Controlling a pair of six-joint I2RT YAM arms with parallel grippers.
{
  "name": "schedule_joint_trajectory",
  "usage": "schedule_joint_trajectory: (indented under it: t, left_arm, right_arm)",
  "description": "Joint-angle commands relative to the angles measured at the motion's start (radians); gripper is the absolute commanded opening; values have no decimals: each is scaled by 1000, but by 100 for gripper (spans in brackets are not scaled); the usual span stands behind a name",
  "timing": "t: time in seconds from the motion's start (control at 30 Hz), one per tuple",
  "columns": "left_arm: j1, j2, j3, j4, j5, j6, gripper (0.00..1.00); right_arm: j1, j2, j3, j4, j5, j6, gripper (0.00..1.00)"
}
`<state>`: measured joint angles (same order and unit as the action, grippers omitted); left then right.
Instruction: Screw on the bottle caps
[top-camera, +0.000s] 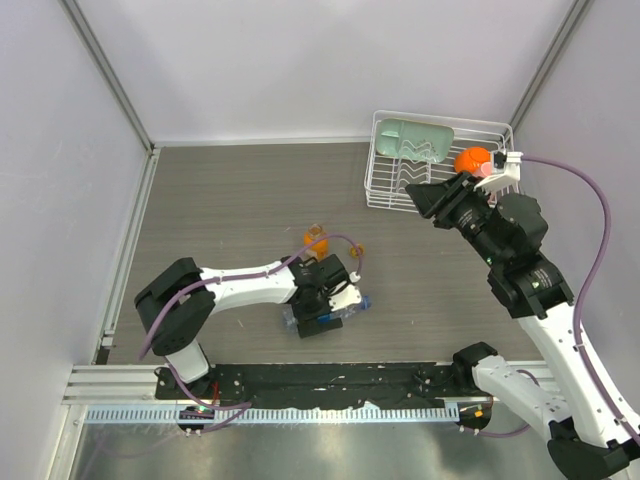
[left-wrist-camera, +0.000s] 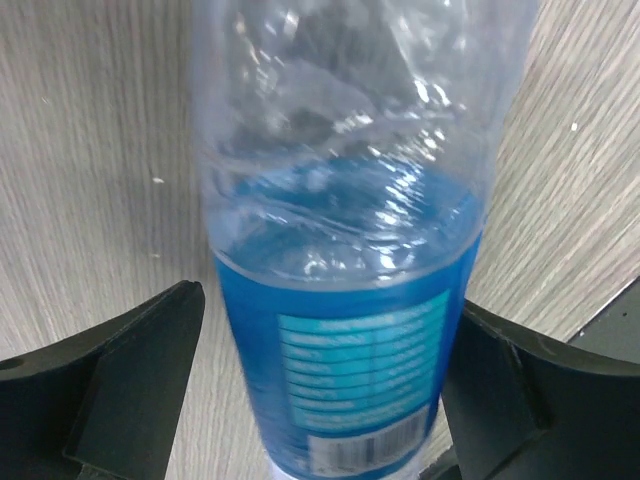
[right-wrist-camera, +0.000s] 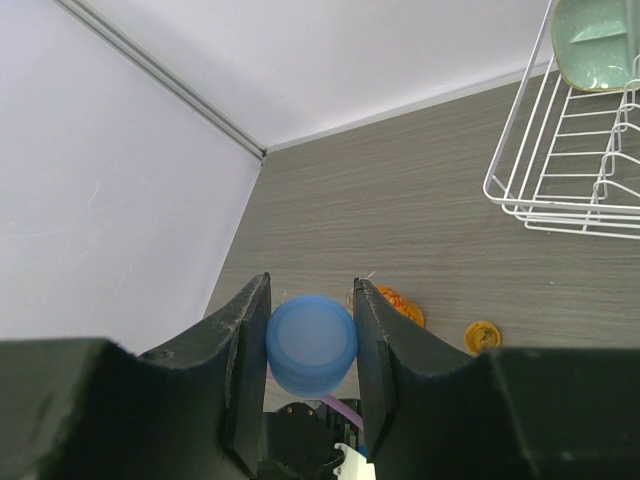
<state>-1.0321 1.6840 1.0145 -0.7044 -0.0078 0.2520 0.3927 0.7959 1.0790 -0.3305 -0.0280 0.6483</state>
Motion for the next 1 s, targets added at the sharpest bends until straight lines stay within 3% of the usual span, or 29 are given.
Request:
schedule_joint_trajectory:
  t: [0.0, 0.33, 0.43, 0.53, 0.63, 0.77, 0.9, 0.97]
  left_arm:
    - [-3, -20, 4, 108, -1, 18, 93]
    - [-3, -21, -43, 144, 17, 32, 76]
    - [-5, -62, -70, 158, 19, 47, 76]
    - [-3, -119, -64, 149, -34, 59, 67]
    - [0, -200, -13, 108, -78, 95, 65]
    - [53, -302, 168, -3, -100, 121, 63]
    - [109, -391, 349, -114, -64, 104, 60]
    - [150, -444, 411, -159, 47, 79, 59]
  right_arm:
    - [3, 6, 38, 30, -15, -10, 27]
    - [2, 11, 47, 27, -20, -15, 26]
    - [3, 25, 53, 24, -23, -19, 25]
    - [3, 43, 74, 12, -24, -36, 24]
    - [3, 66, 114, -18, -18, -79, 24]
    - [3, 115, 189, -80, -39, -156, 23]
    - [3, 161, 286, -119, -93, -200, 21]
    - [3, 192, 323, -143, -114, -219, 21]
